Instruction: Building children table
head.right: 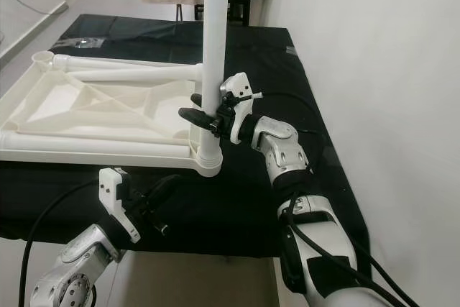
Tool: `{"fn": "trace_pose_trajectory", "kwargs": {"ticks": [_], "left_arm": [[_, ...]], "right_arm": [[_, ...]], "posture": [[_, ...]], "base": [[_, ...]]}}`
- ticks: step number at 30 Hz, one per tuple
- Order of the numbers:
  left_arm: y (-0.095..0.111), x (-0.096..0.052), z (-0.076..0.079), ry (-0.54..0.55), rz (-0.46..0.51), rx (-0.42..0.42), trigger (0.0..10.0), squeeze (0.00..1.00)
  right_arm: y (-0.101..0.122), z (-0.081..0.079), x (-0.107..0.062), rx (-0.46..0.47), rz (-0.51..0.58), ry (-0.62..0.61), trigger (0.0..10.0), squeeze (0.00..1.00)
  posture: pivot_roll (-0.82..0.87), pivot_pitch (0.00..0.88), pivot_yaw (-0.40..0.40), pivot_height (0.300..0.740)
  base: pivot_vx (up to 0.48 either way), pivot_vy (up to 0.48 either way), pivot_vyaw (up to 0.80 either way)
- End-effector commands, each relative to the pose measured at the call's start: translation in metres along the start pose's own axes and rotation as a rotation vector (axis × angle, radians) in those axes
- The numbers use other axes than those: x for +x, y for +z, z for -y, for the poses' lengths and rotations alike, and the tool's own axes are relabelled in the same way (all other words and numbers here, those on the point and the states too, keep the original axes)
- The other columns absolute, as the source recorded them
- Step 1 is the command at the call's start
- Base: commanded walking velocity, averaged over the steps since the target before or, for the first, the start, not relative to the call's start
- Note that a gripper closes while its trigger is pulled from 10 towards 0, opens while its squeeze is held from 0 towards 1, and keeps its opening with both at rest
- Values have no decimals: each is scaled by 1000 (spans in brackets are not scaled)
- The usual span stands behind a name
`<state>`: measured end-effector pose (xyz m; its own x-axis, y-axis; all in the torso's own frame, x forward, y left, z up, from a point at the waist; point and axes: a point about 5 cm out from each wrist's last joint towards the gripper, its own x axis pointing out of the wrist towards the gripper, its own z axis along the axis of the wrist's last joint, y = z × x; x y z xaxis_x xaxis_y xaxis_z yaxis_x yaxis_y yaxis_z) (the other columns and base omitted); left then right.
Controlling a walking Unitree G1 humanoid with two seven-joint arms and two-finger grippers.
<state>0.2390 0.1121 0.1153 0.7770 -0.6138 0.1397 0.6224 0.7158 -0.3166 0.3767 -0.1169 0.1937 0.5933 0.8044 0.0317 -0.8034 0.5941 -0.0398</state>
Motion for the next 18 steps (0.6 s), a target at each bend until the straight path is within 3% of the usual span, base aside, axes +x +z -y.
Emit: {"fn": "trace_pose_trajectory", "kwargs": {"ticks": [1, 2, 3, 5, 6, 7, 8, 10, 18], "left_arm": [[-2, -1, 0, 1, -8, -13, 10000, 0], [-2, -1, 0, 1, -8, -13, 10000, 0], [-2, -1, 0, 1, -8, -14, 10000, 0], [-2, -1, 0, 1, -8, -14, 10000, 0], [-2, -2, 1, 0, -8, -14, 10000, 0], [-1, -3, 0, 2, -8, -12, 10000, 0], [-1, -3, 0, 2, -8, -12, 10000, 0], [-1, -3, -1, 4, -8, -14, 10000, 0], [-1, -2, 0, 6, -5, -17, 10000, 0]], "right_arm": [[-16, 8, -11, 18, -56, -148, 0, 0], [-16, 8, -11, 18, -56, -148, 0, 0], [-25, 11, -14, 21, -97, -309, 0, 0], [-25, 11, -14, 21, -97, -309, 0, 0], [-43, 6, -23, 53, -131, -554, 0, 0], [-54, -12, -23, 88, -125, -654, 0, 0], [-54, -12, -23, 88, -125, -654, 0, 0], [-57, -32, -20, 114, -95, -691, 0, 0], [-43, -22, -5, 97, -55, -652, 0, 0]], "posture": [[67, 45, -77, 740], [67, 45, -77, 740], [62, 48, -79, 740], [62, 48, -79, 740], [64, 52, -83, 740], [48, 52, -61, 740], [48, 52, -61, 740], [52, 54, -66, 740], [65, 53, -76, 740]], "base": [[0, 0, 0], [0, 0, 0], [0, 0, 0], [0, 0, 0], [0, 0, 0], [0, 0, 0], [0, 0, 0], [0, 0, 0], [0, 0, 0]]}}
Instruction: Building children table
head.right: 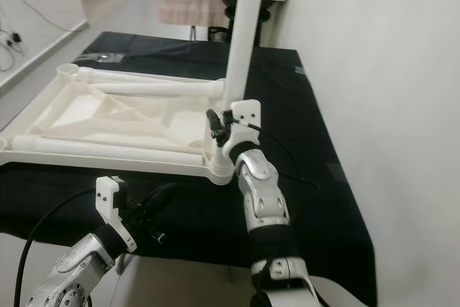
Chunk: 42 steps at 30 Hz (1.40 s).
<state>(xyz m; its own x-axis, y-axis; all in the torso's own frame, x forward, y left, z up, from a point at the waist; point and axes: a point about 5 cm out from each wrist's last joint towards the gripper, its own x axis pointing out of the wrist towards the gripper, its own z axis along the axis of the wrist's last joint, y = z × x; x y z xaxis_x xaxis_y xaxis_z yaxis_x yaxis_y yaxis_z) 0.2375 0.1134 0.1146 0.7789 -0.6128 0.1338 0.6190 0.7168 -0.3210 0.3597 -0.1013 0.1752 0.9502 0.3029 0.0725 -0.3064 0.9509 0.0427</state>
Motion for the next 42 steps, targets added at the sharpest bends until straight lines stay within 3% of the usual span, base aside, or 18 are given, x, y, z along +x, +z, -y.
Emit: {"fn": "trace_pose_trajectory", "kwargs": {"ticks": [1, 2, 3, 4, 5, 6, 7, 10, 16, 17, 18, 19, 26, 27, 29, 30, 34, 42], "left_arm": [[-1, 0, 0, 4, 2, -11, 10000, 0], [-1, 0, 0, 4, 2, -11, 10000, 0], [-1, 0, 0, 4, 2, -11, 10000, 0], [-1, 0, 0, 4, 2, -11, 10000, 0], [-1, 0, 0, 4, 2, -13, 10000, 0], [-1, 0, 0, 4, 2, -13, 10000, 0], [-1, 0, 0, 3, 2, -14, 10000, 0], [-1, 0, 0, 2, 2, -16, 10000, 0], [-1, 2, 0, 1, 1, -20, 10000, 0], [-2, 2, 0, 0, 1, -21, 10000, 0], [-2, 2, 0, 0, 1, -21, 10000, 0], [-2, 3, 0, 0, 1, -22, 10000, 0], [-3, 3, -1, 1, -4, -17, 10000, 0], [-3, 3, -1, 2, -6, -14, 10000, 0], [-3, 3, -1, 2, -6, -14, 10000, 0], [-4, 3, -1, 5, -7, -8, 10000, 0], [-4, 3, -1, 7, -8, -5, 10000, 0], [-4, 1, 1, 6, -9, -6, 10000, 0]], "right_arm": [[-23, 6, -4, 17, -105, -23, 0, 0], [-23, 6, -4, 17, -105, -23, 0, 0], [-21, 5, -2, 7, -98, -10, 9451, 0], [-21, 5, -2, 7, -98, -10, 9451, 0], [-17, 4, 1, 4, -88, 32, 10000, 776], [-17, 4, 1, 4, -88, 32, 10000, 776], [-13, 5, 3, 4, -80, 72, 10000, 1000], [-2, 6, 5, -3, -70, 115, 10000, 1000], [19, 2, 8, -21, -9, 367, 10000, 1000], [23, 1, 8, -22, 4, 494, 10000, 741], [23, 1, 8, -22, 4, 494, 10000, 741], [25, 1, 9, -30, 10, 541, 10000, 0], [30, 15, 11, -46, -17, 712, 10000, 0], [29, 21, 11, -27, -38, 744, 5294, 0], [29, 21, 11, -27, -38, 744, 5294, 0], [24, 32, 9, 2, -75, 749, 0, 0], [17, 46, 8, 12, -111, 697, 0, 0], [10, 53, 2, 8, -110, 661, 0, 0]], "posture": [[67, 53, -77, 740], [67, 53, -77, 740], [66, 54, -79, 740], [66, 54, -79, 740], [65, 53, -78, 740], [65, 53, -78, 740], [65, 51, -78, 740], [62, 50, -77, 740], [60, 44, -79, 740], [62, 39, -77, 740], [62, 39, -77, 740], [65, 37, -78, 740], [76, 28, -78, 740], [83, 23, -81, 740], [83, 23, -81, 740], [88, 19, -85, 740], [88, 20, -84, 740], [86, 28, -82, 740]], "base": [[0, 0, 0], [0, 0, 0], [0, 0, 0], [0, 0, 0], [0, 0, 0], [0, 0, 0], [0, 0, 0], [0, 0, 0], [0, 0, 0], [0, 0, 0], [0, 0, 0], [0, 0, 0], [0, 0, 0], [0, 0, 0], [0, 0, 0], [0, 0, 0], [0, 0, 0], [0, 0, 0]]}}
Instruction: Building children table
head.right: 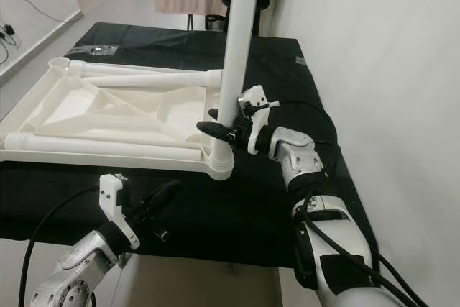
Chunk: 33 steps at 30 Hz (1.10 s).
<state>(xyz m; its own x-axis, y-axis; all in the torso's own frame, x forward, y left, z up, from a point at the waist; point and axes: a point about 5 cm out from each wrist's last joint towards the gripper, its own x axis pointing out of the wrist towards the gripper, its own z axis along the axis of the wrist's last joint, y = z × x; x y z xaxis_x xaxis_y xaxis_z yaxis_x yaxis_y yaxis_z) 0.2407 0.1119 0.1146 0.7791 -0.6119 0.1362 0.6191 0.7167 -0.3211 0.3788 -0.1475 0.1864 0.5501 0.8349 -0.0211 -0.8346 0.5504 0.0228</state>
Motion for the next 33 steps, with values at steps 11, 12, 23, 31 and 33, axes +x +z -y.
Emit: {"fn": "trace_pose_trajectory", "kwargs": {"ticks": [11, 12, 23, 31, 33], "left_arm": [[0, -9, 2, -1, -11, -23, 10000, 0], [0, -9, 2, -1, -11, -23, 10000, 0], [0, -7, 0, 9, -8, -13, 10000, 0], [-1, -4, 0, 3, -11, -22, 10000, 0], [-1, -4, 0, 2, -10, -22, 10000, 0]], "right_arm": [[-71, -84, 4, 191, -85, -641, 0, 0], [-71, -84, 4, 191, -85, -641, 0, 0], [-46, -60, 17, 117, -69, -560, 10000, 188], [-12, -27, 14, 104, 78, -425, 10000, 1000], [-8, -22, 13, 91, 90, -394, 10000, 1000]], "posture": [[34, 67, -56, 740], [34, 67, -56, 740], [53, 54, -69, 740], [60, 45, -72, 740], [60, 45, -72, 740]], "base": [[0, 0, 0], [0, 0, 0], [0, 0, 0], [0, 0, 0], [0, 0, 0]]}}
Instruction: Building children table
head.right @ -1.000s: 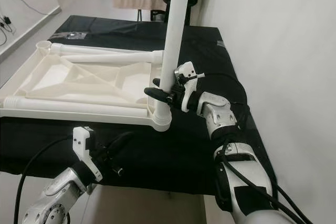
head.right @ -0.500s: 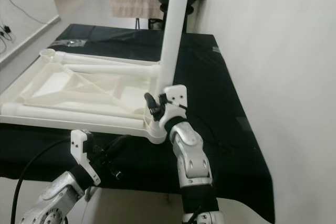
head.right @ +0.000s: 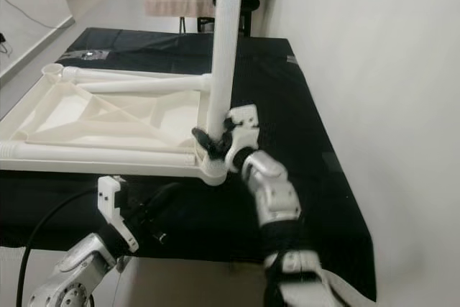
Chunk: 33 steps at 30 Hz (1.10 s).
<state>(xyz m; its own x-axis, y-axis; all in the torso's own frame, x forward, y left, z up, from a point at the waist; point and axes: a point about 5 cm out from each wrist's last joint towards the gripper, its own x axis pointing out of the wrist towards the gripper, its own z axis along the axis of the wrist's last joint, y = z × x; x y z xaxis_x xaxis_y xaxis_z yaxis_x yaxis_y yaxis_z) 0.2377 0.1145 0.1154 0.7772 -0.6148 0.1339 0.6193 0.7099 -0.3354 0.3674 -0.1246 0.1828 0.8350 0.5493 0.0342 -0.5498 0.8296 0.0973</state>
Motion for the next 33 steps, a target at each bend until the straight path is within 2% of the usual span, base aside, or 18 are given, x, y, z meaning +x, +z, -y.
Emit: {"fn": "trace_pose_trajectory", "kwargs": {"ticks": [1, 2, 3, 4, 7, 10, 12, 13, 14, 15, 20, 26, 28, 29, 30, 31, 32, 33], "left_arm": [[-2, 0, 0, 4, -7, -7, 10000, 0], [-2, 1, 0, 6, -5, -6, 10000, 0], [-2, 1, 0, 7, -4, -5, 10000, 0], [-2, 1, 0, 7, -4, -5, 10000, 0], [-3, 2, 0, 8, -3, -4, 10000, 0], [-3, 3, 0, 8, -3, -5, 10000, 0], [-3, 3, 0, 9, -2, -5, 10000, 0], [-3, 3, 0, 9, -1, -4, 10000, 0], [-3, 3, 0, 9, -1, -4, 10000, 0], [-3, 3, 1, 9, 0, -4, 10000, 0], [-3, 3, 1, 9, 0, -5, 10000, 0], [-3, 3, 1, 6, 0, -10, 10000, 0], [-3, 2, 1, 7, 1, -9, 10000, 0], [-3, 2, 1, 7, 1, -9, 10000, 0], [-3, 1, 1, 8, 2, -8, 10000, 0], [-2, 0, 1, 9, 3, -6, 10000, 0], [-2, 0, 1, 9, 3, -6, 10000, 0], [-2, -1, 1, 11, 4, -5, 10000, 0]], "right_arm": [[-2, 3, 0, 13, 10, 28, 10000, 1000], [2, 4, 2, 12, 7, 125, 10000, 0], [5, 2, 3, 5, -1, 220, 10000, 0], [5, 2, 3, 5, -1, 220, 10000, 0], [5, -1, 2, -22, -42, 422, 10000, 0], [2, -1, 2, -28, -76, 468, 10000, 0], [2, -1, 3, 0, -76, 511, 10000, 0], [2, 1, 3, 22, -73, 527, 2235, 0], [2, 1, 3, 22, -73, 527, 2235, 0], [1, 3, 3, 26, -76, 524, 0, 0], [-1, 6, 2, 29, -83, 513, 0, 0], [-5, 18, -8, 31, -74, 488, 0, 0], [-13, 26, -17, 15, -83, 392, 0, 0], [-13, 26, -17, 15, -83, 392, 0, 0], [-21, 29, -21, 5, -109, 301, 0, 0], [-35, 33, -22, -29, -150, 49, 0, 0], [-35, 33, -22, -29, -150, 49, 0, 0], [-47, 35, -27, 5, -149, -277, 0, 0]], "posture": [[60, 45, -72, 740], [66, 40, -78, 740], [66, 40, -78, 740], [66, 40, -78, 740], [69, 37, -78, 740], [71, 37, -81, 740], [72, 38, -83, 740], [73, 37, -83, 740], [73, 37, -83, 740], [73, 40, -83, 740], [71, 39, -81, 740], [67, 41, -79, 740], [65, 47, -90, 740], [65, 47, -90, 740], [63, 45, -97, 740], [64, 52, -102, 740], [64, 52, -102, 740], [58, 59, -100, 740]], "base": [[0, 0, 0], [0, 0, 0], [0, 0, 0], [0, 0, 0], [0, 0, 0], [0, 0, 0], [0, 0, 0], [0, 0, 0], [0, 0, 0], [0, 0, 0], [0, 0, 0], [0, 0, 0], [0, 0, 0], [0, 0, 0], [0, 0, 0], [0, 0, 0], [0, 0, 0], [0, 0, 0]]}}
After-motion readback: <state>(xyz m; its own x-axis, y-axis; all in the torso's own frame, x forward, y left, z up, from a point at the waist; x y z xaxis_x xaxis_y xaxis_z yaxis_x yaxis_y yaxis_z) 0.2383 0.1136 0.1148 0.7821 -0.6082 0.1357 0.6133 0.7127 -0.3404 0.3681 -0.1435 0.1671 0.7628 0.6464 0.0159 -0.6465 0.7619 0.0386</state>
